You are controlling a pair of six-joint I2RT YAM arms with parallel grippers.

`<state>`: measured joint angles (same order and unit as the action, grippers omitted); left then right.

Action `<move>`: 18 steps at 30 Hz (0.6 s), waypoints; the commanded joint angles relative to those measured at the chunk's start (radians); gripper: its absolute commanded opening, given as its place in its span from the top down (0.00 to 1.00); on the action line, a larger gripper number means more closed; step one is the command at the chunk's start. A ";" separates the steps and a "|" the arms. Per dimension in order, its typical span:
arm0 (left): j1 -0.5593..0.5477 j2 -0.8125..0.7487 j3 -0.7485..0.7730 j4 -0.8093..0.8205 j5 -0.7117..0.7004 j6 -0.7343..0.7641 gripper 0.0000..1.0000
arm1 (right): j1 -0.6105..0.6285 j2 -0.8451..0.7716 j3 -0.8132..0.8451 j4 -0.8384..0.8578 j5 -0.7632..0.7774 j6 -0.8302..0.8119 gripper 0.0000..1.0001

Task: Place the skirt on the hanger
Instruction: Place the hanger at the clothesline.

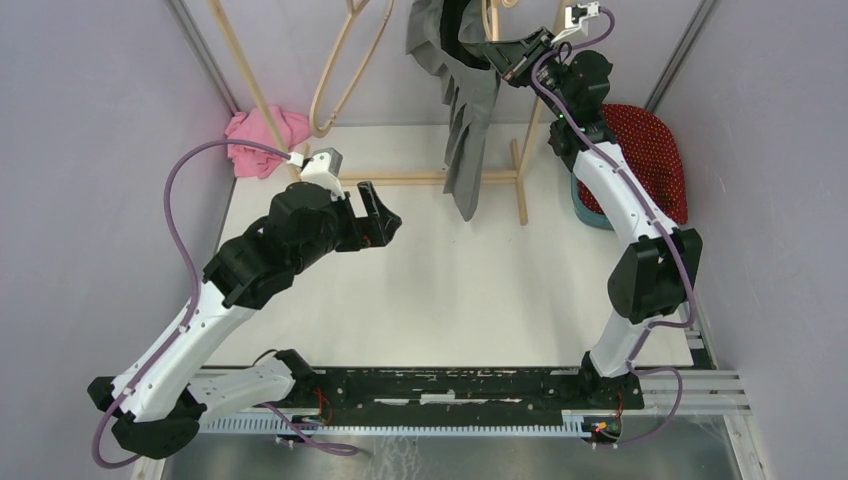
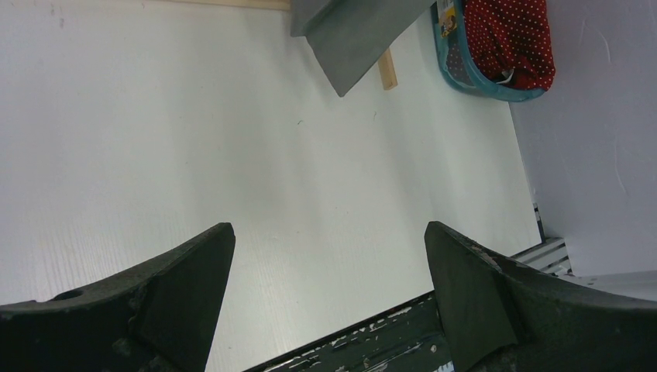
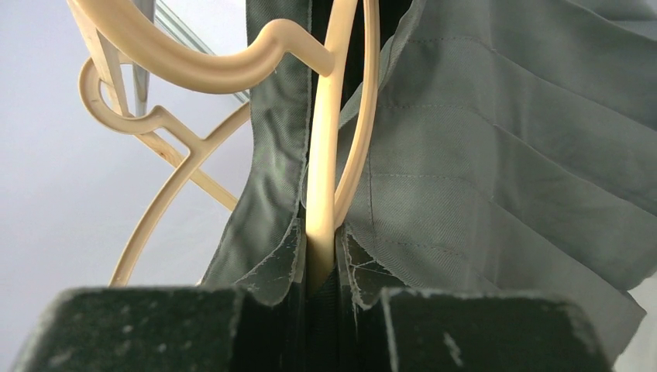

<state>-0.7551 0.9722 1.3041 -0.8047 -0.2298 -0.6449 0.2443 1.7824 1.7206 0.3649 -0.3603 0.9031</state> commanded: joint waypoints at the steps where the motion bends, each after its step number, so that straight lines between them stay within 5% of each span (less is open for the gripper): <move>1: -0.002 -0.012 0.023 0.044 0.003 0.037 0.01 | -0.006 -0.064 0.029 -0.053 -0.016 -0.051 0.91; 11: -0.002 -0.052 -0.005 0.044 0.007 0.018 0.01 | -0.005 -0.219 0.030 -0.359 -0.033 -0.195 0.61; 18: -0.003 -0.068 -0.015 0.042 0.008 0.010 0.01 | -0.007 -0.311 0.053 -0.512 0.006 -0.289 0.52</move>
<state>-0.7551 0.9241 1.2991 -0.8043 -0.2291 -0.6453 0.2394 1.5387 1.7290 -0.0475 -0.3695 0.6994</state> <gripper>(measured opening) 0.988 0.466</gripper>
